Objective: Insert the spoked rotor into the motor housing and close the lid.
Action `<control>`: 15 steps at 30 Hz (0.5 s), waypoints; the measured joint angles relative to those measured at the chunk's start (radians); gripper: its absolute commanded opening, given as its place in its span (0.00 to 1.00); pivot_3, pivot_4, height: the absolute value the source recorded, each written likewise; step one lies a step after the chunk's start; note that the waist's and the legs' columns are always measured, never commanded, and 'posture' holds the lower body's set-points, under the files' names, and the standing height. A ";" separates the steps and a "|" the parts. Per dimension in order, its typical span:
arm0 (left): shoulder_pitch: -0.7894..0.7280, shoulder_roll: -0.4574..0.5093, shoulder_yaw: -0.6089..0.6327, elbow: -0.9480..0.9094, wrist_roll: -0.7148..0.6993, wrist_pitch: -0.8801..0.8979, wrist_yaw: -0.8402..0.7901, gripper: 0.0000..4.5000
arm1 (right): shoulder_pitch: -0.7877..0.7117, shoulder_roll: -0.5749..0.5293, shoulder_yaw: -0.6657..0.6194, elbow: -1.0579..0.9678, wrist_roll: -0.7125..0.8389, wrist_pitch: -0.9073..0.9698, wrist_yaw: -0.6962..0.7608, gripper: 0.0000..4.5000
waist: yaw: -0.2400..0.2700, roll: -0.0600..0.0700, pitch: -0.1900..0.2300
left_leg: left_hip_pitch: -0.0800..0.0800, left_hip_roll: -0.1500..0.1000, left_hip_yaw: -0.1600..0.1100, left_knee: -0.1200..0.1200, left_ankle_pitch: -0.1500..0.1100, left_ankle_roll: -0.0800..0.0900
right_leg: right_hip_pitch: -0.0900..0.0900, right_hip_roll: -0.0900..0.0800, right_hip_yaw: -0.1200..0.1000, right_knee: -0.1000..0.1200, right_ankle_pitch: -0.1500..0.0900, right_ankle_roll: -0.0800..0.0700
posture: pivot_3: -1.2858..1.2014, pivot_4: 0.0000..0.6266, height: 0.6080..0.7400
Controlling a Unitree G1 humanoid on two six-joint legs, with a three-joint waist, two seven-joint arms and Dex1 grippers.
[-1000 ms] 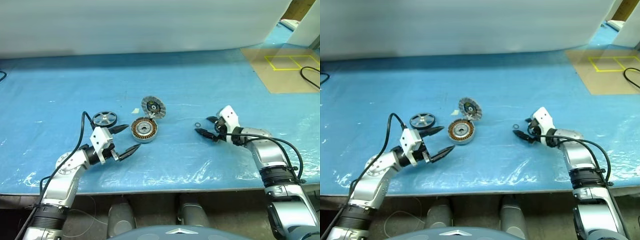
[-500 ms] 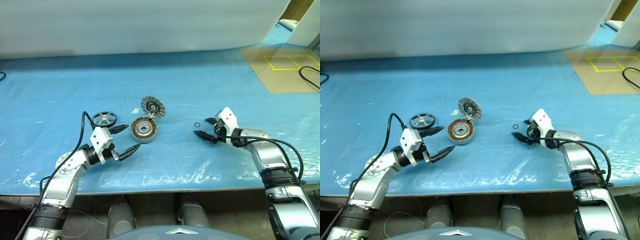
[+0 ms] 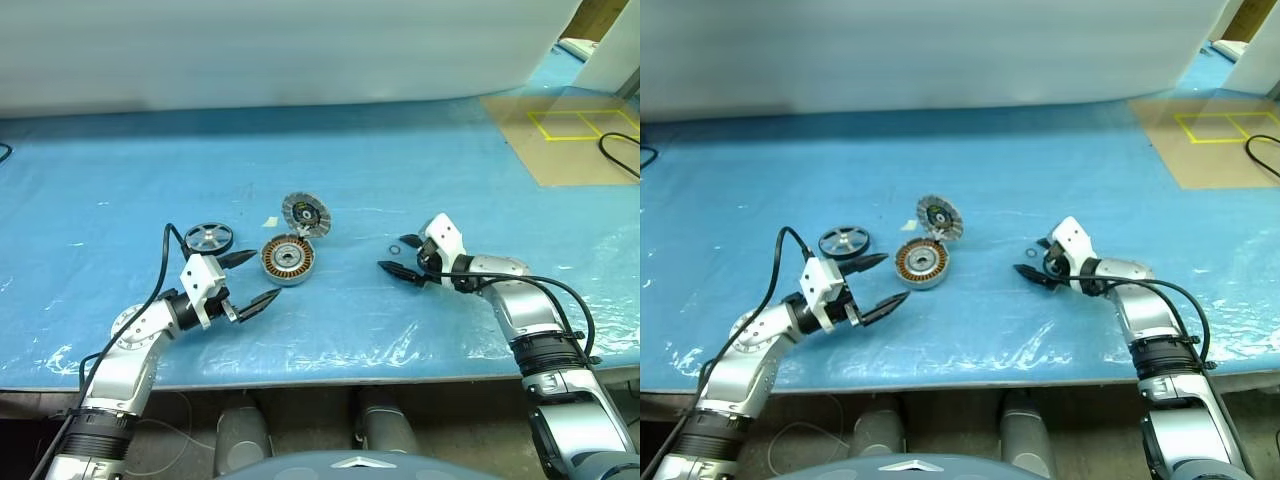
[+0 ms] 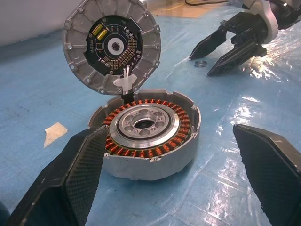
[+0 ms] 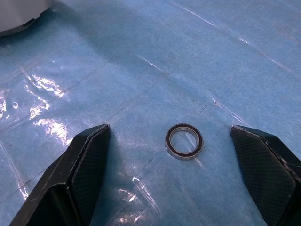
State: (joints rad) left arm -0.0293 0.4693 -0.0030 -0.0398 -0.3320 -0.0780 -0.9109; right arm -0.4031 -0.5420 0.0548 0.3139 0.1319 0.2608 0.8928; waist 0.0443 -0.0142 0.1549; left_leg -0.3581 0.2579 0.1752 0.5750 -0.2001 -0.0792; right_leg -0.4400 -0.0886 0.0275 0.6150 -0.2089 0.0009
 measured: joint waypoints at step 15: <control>-0.003 0.000 0.000 0.000 0.000 0.000 -0.001 1.00 | 0.005 -0.018 0.000 0.000 0.000 -0.003 0.004 0.96 | 0.001 0.000 0.000 | -0.001 0.000 0.000 0.000 0.000 0.000 | 0.000 0.000 0.000 -0.001 0.000 0.000 | 0.52 0.24 1.00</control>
State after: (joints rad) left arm -0.0322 0.4694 -0.0030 -0.0393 -0.3315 -0.0781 -0.9120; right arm -0.3977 -0.5596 0.0545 0.3137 0.1320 0.2575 0.8969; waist 0.0453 -0.0142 0.1549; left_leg -0.3587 0.2577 0.1752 0.5747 -0.2001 -0.0792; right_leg -0.4398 -0.0888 0.0273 0.6137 -0.2089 0.0009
